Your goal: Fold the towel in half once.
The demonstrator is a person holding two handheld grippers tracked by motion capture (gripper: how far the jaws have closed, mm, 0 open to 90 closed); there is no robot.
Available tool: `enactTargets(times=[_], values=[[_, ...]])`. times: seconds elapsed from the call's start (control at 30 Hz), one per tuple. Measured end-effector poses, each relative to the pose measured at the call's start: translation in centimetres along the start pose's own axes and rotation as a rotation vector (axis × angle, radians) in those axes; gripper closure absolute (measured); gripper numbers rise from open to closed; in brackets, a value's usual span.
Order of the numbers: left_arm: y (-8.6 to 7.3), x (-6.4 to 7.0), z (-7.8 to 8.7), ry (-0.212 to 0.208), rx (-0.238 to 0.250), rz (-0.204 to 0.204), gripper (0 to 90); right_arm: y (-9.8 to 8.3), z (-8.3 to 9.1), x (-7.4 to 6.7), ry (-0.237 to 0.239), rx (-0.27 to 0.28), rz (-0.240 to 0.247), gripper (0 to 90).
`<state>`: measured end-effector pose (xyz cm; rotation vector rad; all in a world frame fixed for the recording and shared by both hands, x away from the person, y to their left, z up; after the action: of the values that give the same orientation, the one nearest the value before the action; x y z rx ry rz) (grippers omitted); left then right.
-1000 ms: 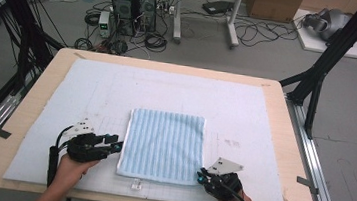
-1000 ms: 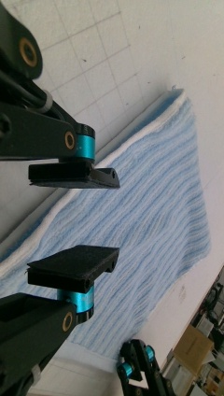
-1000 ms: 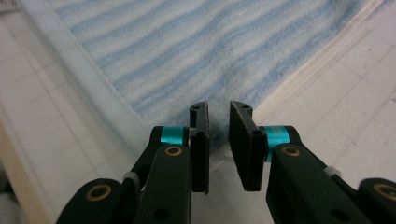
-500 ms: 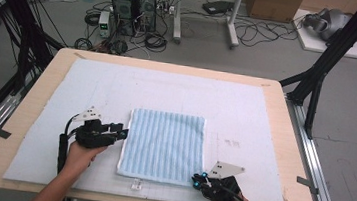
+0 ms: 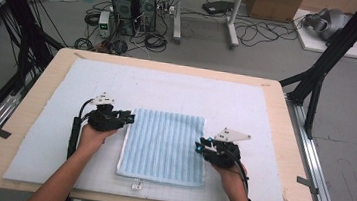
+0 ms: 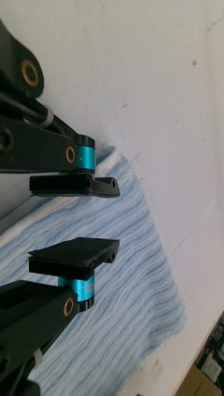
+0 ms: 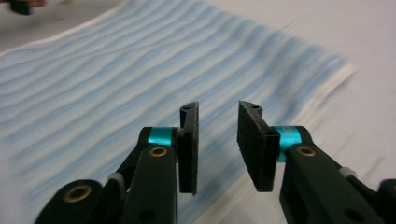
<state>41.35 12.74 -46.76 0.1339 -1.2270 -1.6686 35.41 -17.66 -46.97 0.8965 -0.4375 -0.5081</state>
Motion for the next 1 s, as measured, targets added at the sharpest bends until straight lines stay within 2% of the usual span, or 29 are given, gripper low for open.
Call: enactTargets(times=[0.1,0.23,0.27,0.4,0.5,0.53,0.6,0.73,0.8,0.87,1.0], values=[[0.4,-0.4,-1.4,0.033,-0.018,-0.016,74.4,0.4,-1.7,2.0,-0.051,-0.035,-0.018,73.7],[0.5,-1.2,-2.8,0.077,-0.056,0.003,76.3,0.8,-3.4,4.1,-0.095,-0.061,-0.064,74.6],[0.4,-1.3,-3.1,0.096,-0.064,0.006,76.5,0.8,-3.7,4.4,-0.106,-0.067,-0.059,75.3],[0.1,-1.8,-3.5,0.125,-0.076,0.012,78.5,-0.5,-4.7,5.5,-0.15,-0.14,-0.092,76.5],[0.1,-1.8,-3.5,0.139,-0.075,-0.019,79.0,-1.1,-4.6,6.2,-0.149,-0.131,-0.141,75.0],[0.1,-1.8,-3.5,0.14,-0.079,-0.031,79.0,-1.1,-4.6,6.2,-0.152,-0.131,-0.144,75.0],[0.2,-1.9,-3.5,0.145,-0.073,-0.028,78.7,-1.0,-4.7,6.2,-0.165,-0.139,-0.119,75.0],[0.3,-2.1,-3.0,0.157,-0.07,0.007,77.8,-0.9,-4.4,6.2,-0.177,-0.139,-0.124,74.3],[0.6,-2.0,-2.5,0.136,-0.046,0.015,77.4,-0.7,-3.8,6.2,-0.175,-0.113,-0.141,71.9],[0.8,-1.7,-1.8,0.107,-0.012,-0.002,75.0,-0.5,-3.1,6.3,-0.184,-0.087,-0.132,69.2],[0.8,-1.0,-0.2,0.009,0.046,-0.022,60.6,-0.3,-1.2,5.9,-0.182,-0.057,-0.111,60.2]])
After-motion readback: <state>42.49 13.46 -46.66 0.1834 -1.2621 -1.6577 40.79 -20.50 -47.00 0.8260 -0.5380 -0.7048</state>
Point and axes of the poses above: each handheld gripper's, and its own axes: z roughly backward along the jaws, y roughly out of its top, x roughly to its right, the point moved 7 cm from there along -z, roughly forward along the jaws, and after that the axes turned 15 degrees about z, right-handed, at the moved point
